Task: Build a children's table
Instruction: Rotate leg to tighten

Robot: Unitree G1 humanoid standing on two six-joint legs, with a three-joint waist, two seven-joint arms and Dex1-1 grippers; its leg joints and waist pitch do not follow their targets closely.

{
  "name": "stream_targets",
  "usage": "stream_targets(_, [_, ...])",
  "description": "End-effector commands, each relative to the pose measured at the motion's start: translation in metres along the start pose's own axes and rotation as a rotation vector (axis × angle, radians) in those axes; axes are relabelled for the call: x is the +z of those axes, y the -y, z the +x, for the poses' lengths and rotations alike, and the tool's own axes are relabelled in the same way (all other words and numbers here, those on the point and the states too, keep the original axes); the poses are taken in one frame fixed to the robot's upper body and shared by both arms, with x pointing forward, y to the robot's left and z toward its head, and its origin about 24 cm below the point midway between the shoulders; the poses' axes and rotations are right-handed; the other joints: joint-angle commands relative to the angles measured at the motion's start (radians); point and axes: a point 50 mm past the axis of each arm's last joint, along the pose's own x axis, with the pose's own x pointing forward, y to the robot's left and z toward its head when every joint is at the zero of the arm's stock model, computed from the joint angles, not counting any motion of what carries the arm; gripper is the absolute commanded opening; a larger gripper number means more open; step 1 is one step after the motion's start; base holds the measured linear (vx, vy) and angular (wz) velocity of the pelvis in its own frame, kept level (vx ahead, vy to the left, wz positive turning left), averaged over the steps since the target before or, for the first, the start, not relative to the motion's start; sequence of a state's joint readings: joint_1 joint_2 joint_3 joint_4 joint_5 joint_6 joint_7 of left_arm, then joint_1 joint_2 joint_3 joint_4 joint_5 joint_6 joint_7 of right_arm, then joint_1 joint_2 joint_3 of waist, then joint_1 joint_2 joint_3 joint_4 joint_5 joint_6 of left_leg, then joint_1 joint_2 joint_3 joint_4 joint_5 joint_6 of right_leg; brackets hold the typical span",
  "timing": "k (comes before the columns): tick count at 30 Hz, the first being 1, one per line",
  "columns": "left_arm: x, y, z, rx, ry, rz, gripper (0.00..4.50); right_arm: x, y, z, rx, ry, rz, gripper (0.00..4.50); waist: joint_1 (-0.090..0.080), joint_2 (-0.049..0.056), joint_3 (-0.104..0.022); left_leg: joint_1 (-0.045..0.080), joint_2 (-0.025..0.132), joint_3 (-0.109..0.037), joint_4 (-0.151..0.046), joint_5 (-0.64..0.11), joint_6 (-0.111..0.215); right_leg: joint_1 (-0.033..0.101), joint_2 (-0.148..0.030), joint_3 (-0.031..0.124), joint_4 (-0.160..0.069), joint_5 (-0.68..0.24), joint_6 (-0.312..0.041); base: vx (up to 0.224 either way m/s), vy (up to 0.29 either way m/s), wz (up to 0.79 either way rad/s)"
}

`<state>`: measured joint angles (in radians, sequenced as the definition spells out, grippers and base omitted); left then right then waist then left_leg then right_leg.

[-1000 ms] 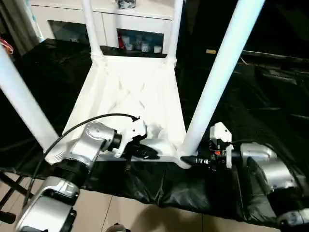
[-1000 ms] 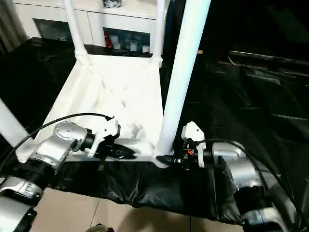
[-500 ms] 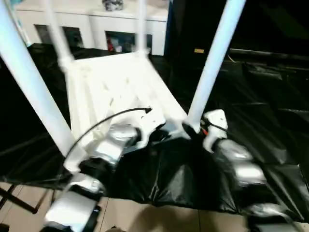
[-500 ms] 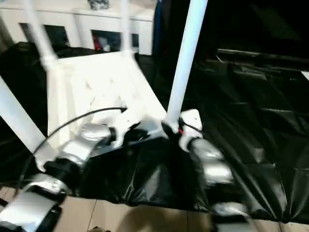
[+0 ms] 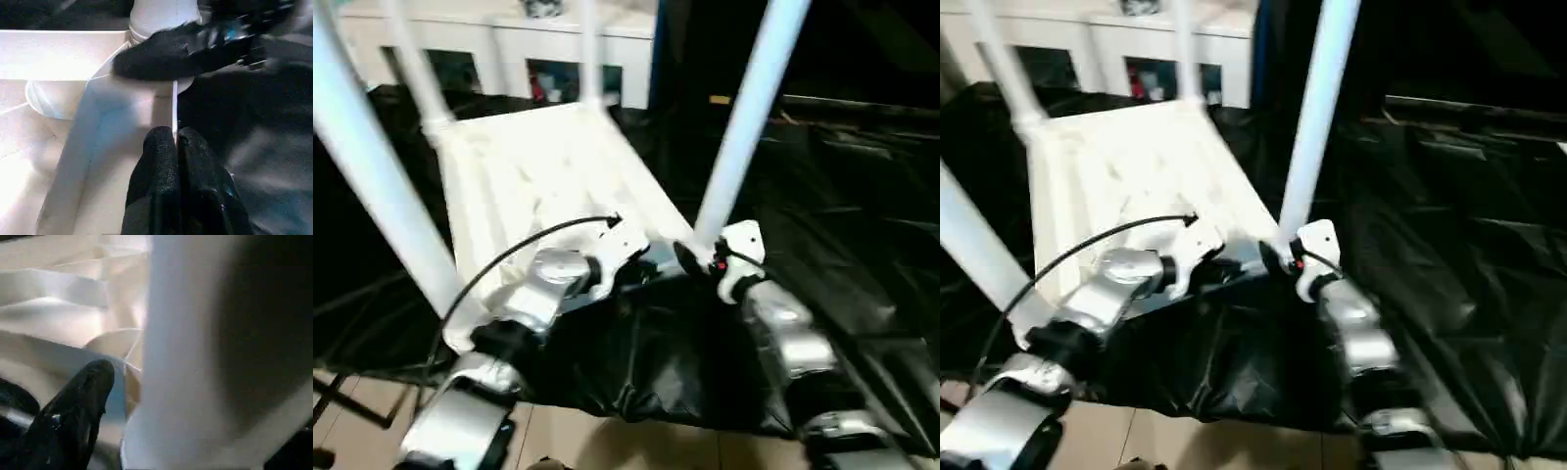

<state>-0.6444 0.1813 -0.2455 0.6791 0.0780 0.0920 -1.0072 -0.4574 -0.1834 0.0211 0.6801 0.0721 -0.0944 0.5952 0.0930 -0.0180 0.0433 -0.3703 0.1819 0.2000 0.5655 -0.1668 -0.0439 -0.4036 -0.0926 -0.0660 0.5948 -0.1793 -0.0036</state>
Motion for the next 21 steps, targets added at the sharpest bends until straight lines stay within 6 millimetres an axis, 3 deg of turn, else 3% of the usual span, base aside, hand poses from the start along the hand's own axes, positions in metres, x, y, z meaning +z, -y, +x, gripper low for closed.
stream_targets(1, [0.017,0.008,0.003,-0.112,0.099,0.059,0.00,-0.003,0.002,-0.008,0.092,-0.028,-0.032,4.02,0.000,-0.011,-0.058,0.012,0.051,-0.019,-0.056,-0.213,0.080,0.049,-0.061,0.044,-0.065,-0.155,-0.230,0.000,0.000,0.00])
stream_targets(3, [0.014,0.009,-0.002,-0.139,0.087,0.062,0.00,-0.003,0.004,-0.013,0.153,-0.042,-0.049,4.02,0.000,-0.011,-0.058,0.017,0.052,-0.019,-0.055,-0.219,0.080,0.047,-0.060,0.044,-0.066,-0.160,-0.233,0.000,0.000,0.00])
stream_targets(10, [0.003,0.007,-0.023,-0.249,0.022,0.057,0.00,0.001,0.004,-0.034,0.483,-0.100,-0.061,3.86,0.012,-0.011,-0.058,0.012,0.057,-0.017,-0.052,-0.209,0.087,0.050,-0.059,0.041,-0.059,-0.153,-0.247,0.000,0.000,0.00])
stream_targets(21, [0.001,0.007,-0.031,-0.303,0.000,0.055,0.00,0.007,-0.005,-0.033,0.638,-0.103,-0.085,3.00,0.022,-0.013,-0.060,0.012,0.056,-0.017,-0.050,-0.190,0.075,0.050,-0.061,0.041,-0.054,-0.134,-0.258,0.000,0.000,0.00])
